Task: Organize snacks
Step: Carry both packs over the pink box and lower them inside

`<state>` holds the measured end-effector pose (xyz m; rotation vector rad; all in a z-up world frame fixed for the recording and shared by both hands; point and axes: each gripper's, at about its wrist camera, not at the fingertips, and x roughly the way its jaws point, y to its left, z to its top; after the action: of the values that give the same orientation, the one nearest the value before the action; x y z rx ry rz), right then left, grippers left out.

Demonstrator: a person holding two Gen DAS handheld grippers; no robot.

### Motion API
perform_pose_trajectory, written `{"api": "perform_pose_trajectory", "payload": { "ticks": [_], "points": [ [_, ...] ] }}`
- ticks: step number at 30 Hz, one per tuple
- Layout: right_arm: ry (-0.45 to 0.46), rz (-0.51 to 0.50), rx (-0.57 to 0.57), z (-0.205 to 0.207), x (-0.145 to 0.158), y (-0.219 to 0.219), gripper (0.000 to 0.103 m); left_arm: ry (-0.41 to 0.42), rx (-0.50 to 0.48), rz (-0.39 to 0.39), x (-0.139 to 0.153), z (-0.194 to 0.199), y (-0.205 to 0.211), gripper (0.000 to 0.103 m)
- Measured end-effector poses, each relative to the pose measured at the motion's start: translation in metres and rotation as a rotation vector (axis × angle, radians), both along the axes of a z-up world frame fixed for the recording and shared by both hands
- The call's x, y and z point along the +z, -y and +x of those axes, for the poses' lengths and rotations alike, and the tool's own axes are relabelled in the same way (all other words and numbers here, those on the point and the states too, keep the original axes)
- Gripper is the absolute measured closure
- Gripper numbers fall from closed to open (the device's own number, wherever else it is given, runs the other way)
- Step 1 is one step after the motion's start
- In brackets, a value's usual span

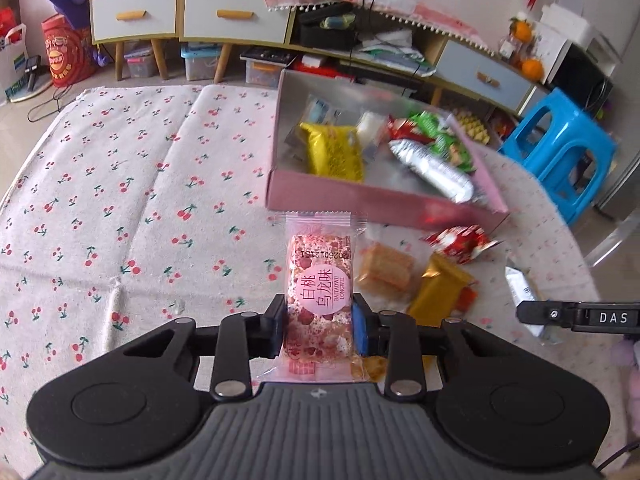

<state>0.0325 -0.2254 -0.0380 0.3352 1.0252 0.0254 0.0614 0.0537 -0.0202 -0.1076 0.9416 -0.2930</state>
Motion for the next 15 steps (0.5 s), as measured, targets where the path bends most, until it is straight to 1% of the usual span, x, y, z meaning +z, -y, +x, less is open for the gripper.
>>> {"api": "perform_pose_trajectory", "payload": {
  "ticks": [4, 8, 12, 15],
  "points": [
    [0.05, 0.055, -0.003, 0.002, 0.021, -0.002, 0.056, 0.019, 0.003, -0.057, 0.011, 0.005, 0.01, 0.073],
    [0.092, 0.054, -0.001, 0.015, 0.037, -0.01, 0.056, 0.035, -0.003, -0.122, 0.02, 0.014, 0.019, 0.073],
    [0.118, 0.059, 0.0, 0.04, 0.048, -0.02, 0.056, 0.04, -0.018, -0.143, 0.029, 0.04, 0.02, 0.073],
    [0.179, 0.082, -0.008, 0.058, 0.059, -0.025, 0.056, 0.026, 0.005, -0.22, 0.032, 0.068, 0.014, 0.073]
  ]
}}
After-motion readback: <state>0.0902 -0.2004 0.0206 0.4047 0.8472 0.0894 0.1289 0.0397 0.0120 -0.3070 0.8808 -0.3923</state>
